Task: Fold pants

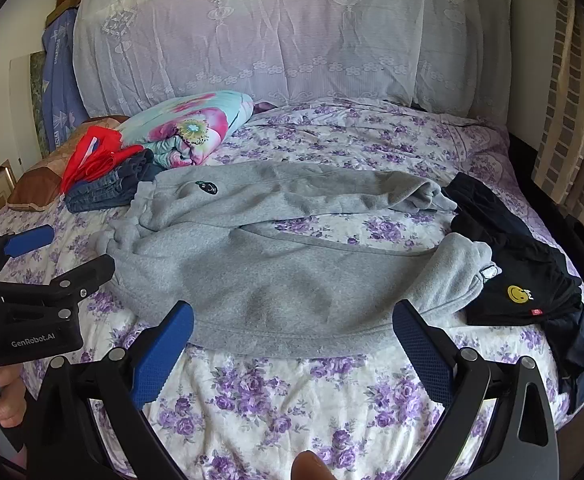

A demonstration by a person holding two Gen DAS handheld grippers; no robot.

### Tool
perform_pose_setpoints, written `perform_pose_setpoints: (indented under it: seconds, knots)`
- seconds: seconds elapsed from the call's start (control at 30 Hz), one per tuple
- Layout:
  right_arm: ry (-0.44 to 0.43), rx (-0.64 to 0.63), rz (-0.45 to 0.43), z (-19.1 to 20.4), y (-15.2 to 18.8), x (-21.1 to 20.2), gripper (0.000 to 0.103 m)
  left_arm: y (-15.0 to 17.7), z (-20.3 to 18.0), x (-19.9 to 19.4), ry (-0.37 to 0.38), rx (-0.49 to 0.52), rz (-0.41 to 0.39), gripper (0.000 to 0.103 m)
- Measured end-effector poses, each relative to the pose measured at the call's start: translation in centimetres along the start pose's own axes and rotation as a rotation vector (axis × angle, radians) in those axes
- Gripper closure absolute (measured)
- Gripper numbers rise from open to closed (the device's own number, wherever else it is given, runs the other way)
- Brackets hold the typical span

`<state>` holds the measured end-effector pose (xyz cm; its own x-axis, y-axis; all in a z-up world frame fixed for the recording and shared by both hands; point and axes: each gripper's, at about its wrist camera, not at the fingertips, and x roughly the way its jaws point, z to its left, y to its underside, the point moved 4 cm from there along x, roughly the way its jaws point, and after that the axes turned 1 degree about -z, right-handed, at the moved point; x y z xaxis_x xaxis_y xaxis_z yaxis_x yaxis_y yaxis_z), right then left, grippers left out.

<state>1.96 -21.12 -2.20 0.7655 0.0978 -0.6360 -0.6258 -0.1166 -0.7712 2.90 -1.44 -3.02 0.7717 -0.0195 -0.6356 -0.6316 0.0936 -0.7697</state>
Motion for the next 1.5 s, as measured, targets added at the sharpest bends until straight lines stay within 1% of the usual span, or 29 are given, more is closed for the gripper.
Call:
perform_pose_setpoints:
  seconds: [0.17,0.47,0.53,0.63,0.7,0.77,0.83,0.9,1.0,1.07,1.13,1.2,1.27,1.33,1.37,1.4,1.47,1.5]
  knots:
    - [0.0,-0.004,0.004,-0.1,0.0,0.1,0.003,0.1,0.2,0.3,0.004,-0.007,0.01,0.004]
    - [0.011,-0.02,0.031,0.7,-0.1,1.5,0.003,0.4,2.2,1.9,0.013,-0.031,0.031,0.004]
    - [0.015,-0.032,0.037,1.1,0.0,1.9,0.003,0.7,3.3,2.6,0.012,-0.03,0.038,0.004]
    - [0.0,-0.073,0.053,2.4,0.3,3.2,0.003,1.3,6.7,4.0,-0.039,-0.082,0.062,0.004]
    - [-0.027,-0.119,0.078,3.8,0.6,4.4,0.003,1.9,9.6,5.0,-0.068,-0.13,0.079,0.004]
    - [-0.054,-0.182,0.088,5.7,0.9,5.6,0.003,2.6,12.9,6.0,-0.116,-0.181,0.1,0.004]
    - [-0.077,-0.254,0.084,8.0,1.1,6.6,0.003,3.3,16.0,7.0,-0.15,-0.23,0.119,0.004]
    - [-0.106,-0.345,0.073,10.6,1.3,7.8,0.003,4.0,18.7,8.1,-0.161,-0.279,0.143,0.004]
    - [-0.152,-0.491,0.057,14.4,1.8,9.5,0.003,4.6,20.8,9.6,-0.16,-0.316,0.174,0.004]
    - [-0.17,-0.585,0.049,16.7,2.2,11.0,0.003,4.8,21.6,10.8,-0.132,-0.33,0.201,0.004]
    - [-0.164,-0.639,0.043,18.5,2.5,12.3,0.003,4.9,21.8,11.9,-0.091,-0.339,0.23,0.004]
    - [-0.132,-0.68,0.048,19.6,2.7,14.0,0.005,4.8,21.7,13.1,-0.043,-0.343,0.254,0.004]
    - [-0.112,-0.706,0.044,20.4,2.8,15.2,0.025,4.7,21.4,14.1,0.007,-0.341,0.271,0.004]
    - [-0.163,-0.699,0.052,20.7,3.1,15.2,0.082,4.6,21.1,14.6,0.032,-0.339,0.274,0.004]
    - [-0.194,-0.684,0.06,20.7,3.1,15.1,0.082,4.4,21.0,14.9,0.051,-0.34,0.276,0.004]
    - [-0.189,-0.677,0.044,20.7,3.0,14.7,0.084,4.3,21.0,15.2,0.073,-0.352,0.283,0.004]
    - [-0.154,-0.701,-0.025,20.7,3.0,13.5,0.086,4.1,21.0,15.7,0.146,-0.404,0.299,0.004]
    - [-0.147,-0.706,-0.047,20.7,3.1,13.0,0.087,3.9,20.9,15.8,0.196,-0.435,0.303,0.004]
